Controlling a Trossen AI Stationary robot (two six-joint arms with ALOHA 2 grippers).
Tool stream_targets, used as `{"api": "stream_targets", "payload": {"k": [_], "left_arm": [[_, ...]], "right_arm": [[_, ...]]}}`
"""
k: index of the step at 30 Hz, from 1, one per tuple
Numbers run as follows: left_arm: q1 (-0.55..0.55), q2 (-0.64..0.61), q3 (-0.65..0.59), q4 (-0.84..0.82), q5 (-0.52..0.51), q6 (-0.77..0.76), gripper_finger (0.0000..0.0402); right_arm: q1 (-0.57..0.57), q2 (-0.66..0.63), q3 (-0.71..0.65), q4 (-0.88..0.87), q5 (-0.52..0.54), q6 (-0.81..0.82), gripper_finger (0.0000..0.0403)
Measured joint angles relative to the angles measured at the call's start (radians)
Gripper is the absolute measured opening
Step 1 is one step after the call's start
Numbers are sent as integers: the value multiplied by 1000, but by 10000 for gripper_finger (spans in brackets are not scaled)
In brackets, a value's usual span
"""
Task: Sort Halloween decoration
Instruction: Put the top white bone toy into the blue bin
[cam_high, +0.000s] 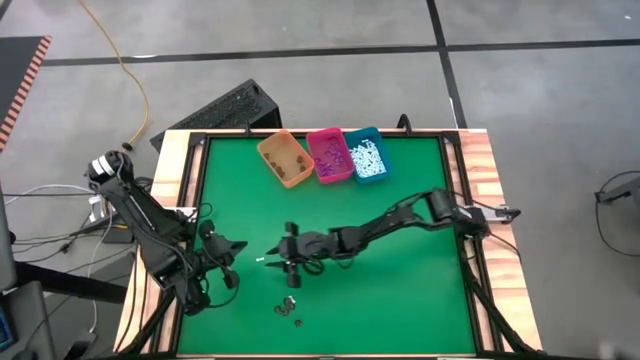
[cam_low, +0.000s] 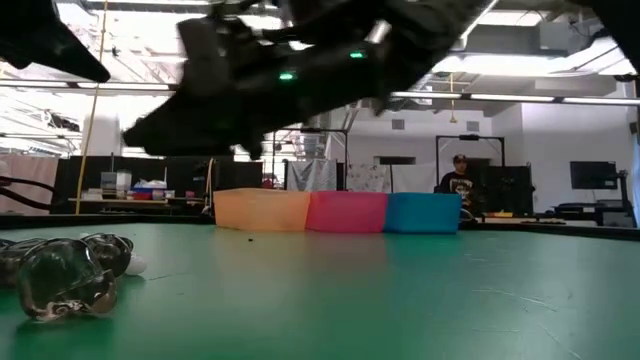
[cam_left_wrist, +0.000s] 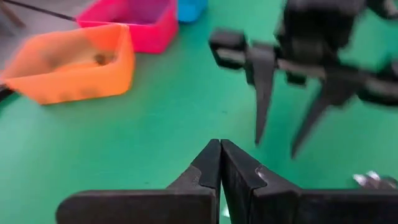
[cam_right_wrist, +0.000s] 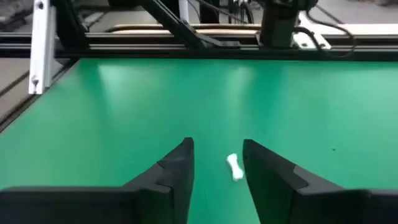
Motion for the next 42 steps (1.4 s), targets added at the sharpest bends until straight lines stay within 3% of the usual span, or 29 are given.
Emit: {"api": "stream_targets", "payload": {"k": [9,14,23,28,37,42], "left_arm": [[-10,-16,0,-57,-35,-39,0],[-11,-16,0,-62,-42,-36,0],[-11,-16,0,-73,-66,-36,0],[-9,-16,0,-78,-70,-36,0],[-9,-16,0,-84,-68,-36,0],[-9,-16,0,-85,-62,-36,0]], "right_arm": [[-39,207,324,-238,-96,-24,257],[-48,273,402,-229,-109,-45,256],[-76,328,414,-260,-111,-35,242],[-79,339,417,-297,-100,-30,199],[-81,340,417,-318,-95,-54,56],[-79,338,416,-319,-103,-55,22]]}}
